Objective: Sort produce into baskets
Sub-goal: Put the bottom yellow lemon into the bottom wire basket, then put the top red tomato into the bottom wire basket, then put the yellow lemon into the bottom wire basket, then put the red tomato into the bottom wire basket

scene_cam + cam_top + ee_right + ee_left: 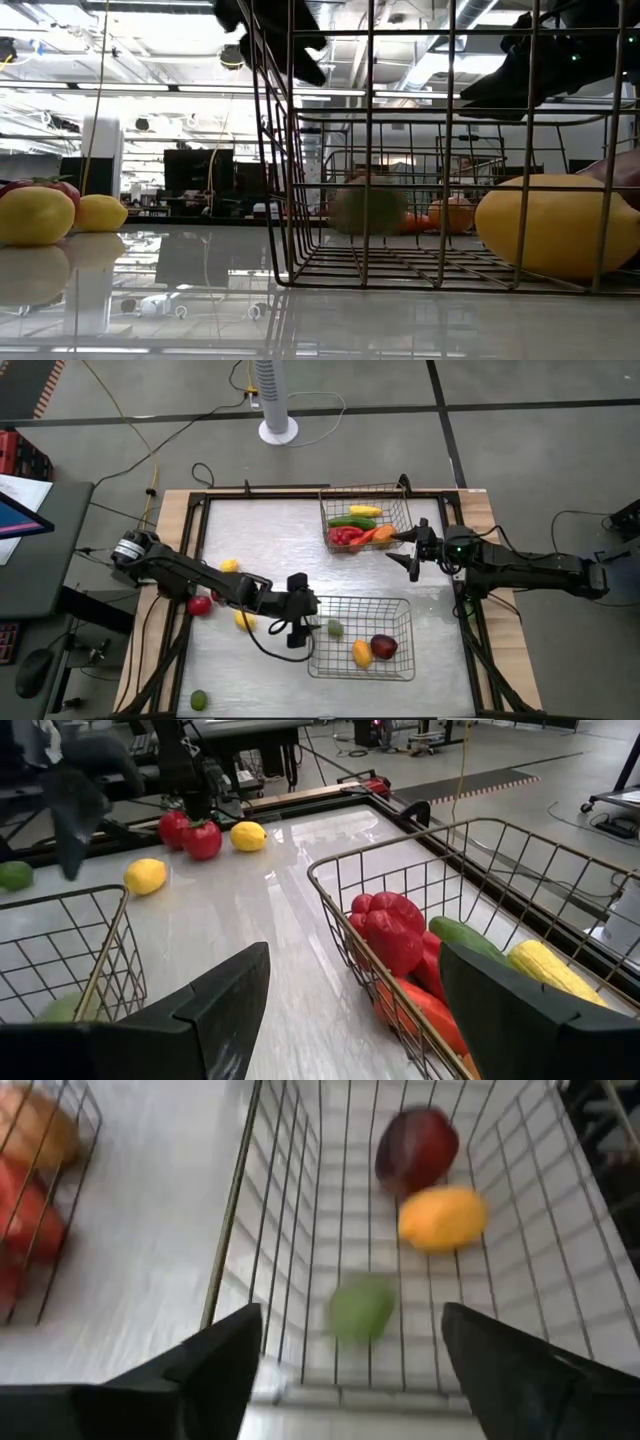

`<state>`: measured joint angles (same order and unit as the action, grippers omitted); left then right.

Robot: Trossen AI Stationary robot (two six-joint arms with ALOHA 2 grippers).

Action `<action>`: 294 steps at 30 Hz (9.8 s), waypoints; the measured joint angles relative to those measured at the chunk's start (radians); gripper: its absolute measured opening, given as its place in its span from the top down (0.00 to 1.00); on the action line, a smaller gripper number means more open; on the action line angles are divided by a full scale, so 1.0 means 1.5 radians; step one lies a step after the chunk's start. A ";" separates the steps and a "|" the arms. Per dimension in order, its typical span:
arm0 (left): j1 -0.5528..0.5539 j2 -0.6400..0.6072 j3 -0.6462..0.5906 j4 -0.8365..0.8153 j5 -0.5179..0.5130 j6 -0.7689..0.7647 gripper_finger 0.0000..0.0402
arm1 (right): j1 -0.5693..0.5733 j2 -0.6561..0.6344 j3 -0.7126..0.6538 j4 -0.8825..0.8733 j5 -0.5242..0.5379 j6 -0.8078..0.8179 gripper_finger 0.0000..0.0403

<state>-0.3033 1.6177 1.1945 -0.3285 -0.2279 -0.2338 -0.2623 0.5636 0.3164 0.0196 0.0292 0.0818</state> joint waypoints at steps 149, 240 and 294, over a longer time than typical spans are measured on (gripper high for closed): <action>0.035 -0.314 -0.311 0.189 -0.068 -0.234 0.26 | 0.004 0.099 0.000 0.079 -0.020 -0.002 0.22; 0.270 -0.305 -0.242 -0.025 0.162 -0.178 0.56 | 0.005 0.099 0.000 0.075 -0.021 -0.007 0.22; -0.083 -0.052 -0.209 -0.712 0.194 -0.298 0.01 | 0.013 0.100 0.000 0.077 -0.022 0.000 0.22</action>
<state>-0.4274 1.5391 0.8809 -1.3966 0.0632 -0.6803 -0.2424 0.7132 0.3161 0.1345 -0.0040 0.0814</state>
